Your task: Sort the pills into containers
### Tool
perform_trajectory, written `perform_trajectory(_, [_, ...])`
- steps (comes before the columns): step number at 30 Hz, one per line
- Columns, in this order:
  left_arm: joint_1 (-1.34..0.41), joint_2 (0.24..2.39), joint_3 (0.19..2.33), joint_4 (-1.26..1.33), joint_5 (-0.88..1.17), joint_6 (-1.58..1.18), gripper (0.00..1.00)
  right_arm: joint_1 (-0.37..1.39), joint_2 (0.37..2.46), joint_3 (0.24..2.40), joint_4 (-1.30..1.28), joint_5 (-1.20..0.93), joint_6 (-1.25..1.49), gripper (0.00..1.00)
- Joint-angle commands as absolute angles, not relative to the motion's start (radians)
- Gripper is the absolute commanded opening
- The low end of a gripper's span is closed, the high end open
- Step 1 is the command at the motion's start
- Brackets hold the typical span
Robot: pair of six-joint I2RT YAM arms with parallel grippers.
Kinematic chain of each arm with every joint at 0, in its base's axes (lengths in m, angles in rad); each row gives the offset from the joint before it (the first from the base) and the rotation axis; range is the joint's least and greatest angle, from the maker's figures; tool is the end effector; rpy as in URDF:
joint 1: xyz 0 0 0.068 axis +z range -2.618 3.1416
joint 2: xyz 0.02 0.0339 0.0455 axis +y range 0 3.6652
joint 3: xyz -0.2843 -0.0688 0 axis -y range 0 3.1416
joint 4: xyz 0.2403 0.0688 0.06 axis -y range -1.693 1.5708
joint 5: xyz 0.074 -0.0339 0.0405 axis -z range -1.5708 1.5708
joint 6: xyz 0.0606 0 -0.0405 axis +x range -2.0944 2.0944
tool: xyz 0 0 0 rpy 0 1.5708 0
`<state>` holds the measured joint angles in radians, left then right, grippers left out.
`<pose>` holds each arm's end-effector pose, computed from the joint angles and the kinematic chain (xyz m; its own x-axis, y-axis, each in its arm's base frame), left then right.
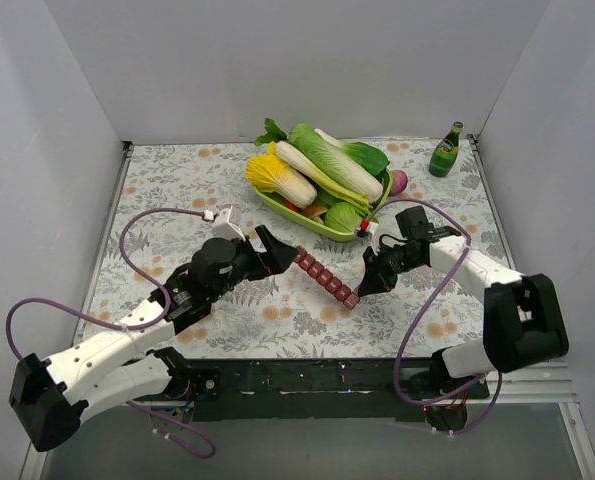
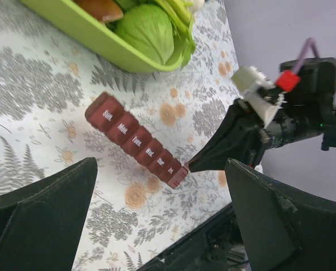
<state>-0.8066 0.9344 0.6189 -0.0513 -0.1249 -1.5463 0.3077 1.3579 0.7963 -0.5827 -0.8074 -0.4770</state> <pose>0.1600 -0.1560 0.2765 -0.6417 -0.7639 -0.0675 -0.2325 0.2777 -0.9321 0.2185 0.1154 0.2087 -0.5439 -0.5059 -0.6695 -0.8374 0.3783 0.3944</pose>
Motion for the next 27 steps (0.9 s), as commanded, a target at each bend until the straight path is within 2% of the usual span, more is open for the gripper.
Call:
perform_trajectory(1, [-0.796,0.844,0.724,-0.282,-0.274,-1.353,0.98,0.304,1.465,0.879,-0.656,-0.810,-0.517,0.01])
perform_trajectory(7, [-0.796,0.767,0.779,-0.409,-0.351,-1.247,0.98,0.305,1.555,0.911,-0.684,-0.773,-0.518,0.04])
perform_trajectory(10, [-0.795,0.732,0.775,-0.431,-0.359,-1.241,0.98,0.305,1.594,0.928,-0.707,-0.755,-0.517,0.15])
perform_trajectory(11, [-0.795,0.720,0.770,-0.431,-0.356,-1.241,0.98,0.304,1.595,0.928,-0.701,-0.736,-0.512,0.25])
perform_trajectory(14, [-0.795,0.710,0.749,-0.422,-0.347,-1.244,0.98,0.301,1.586,0.937,-0.692,-0.697,-0.496,0.44])
perform_trajectory(18, [-0.793,0.724,0.730,-0.403,-0.333,-1.256,0.98,0.275,1.556,0.962,-0.677,-0.647,-0.485,0.58])
perform_trajectory(22, [-0.772,0.768,0.745,-0.406,-0.325,-1.266,0.98,0.249,1.482,0.997,-0.664,-0.618,-0.509,0.65])
perform_trajectory(27, [-0.600,0.867,0.770,-0.423,-0.189,-1.252,0.98,0.248,1.333,0.977,-0.651,-0.733,-0.708,0.70])
